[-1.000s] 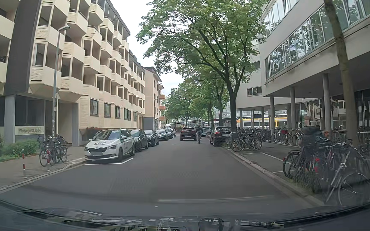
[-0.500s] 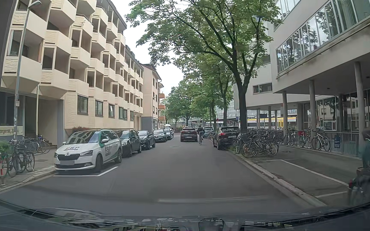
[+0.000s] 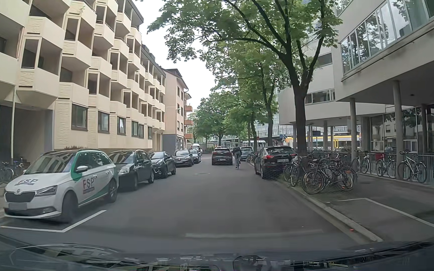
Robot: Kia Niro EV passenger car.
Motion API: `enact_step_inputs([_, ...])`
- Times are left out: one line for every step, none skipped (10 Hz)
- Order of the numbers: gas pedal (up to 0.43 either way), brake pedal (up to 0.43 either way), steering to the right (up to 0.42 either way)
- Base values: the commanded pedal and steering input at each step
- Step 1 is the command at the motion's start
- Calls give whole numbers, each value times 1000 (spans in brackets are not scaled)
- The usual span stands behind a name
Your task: Follow the waypoints while adhering to traffic rules and regulations
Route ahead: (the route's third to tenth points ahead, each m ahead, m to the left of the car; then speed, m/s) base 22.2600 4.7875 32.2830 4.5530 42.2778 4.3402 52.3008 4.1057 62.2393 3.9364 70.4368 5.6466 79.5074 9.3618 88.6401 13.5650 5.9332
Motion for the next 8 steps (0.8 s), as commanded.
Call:
enact_step_inputs([0,0,-3])
enact_step_inputs([0,0,-3])
enact_step_inputs([0,0,-3])
enact_step_inputs([0,0,-3])
enact_step_inputs([0,0,-3])
enact_step_inputs([0,0,-3])
enact_step_inputs([0,0,-3])
enact_step_inputs([0,0,-3])
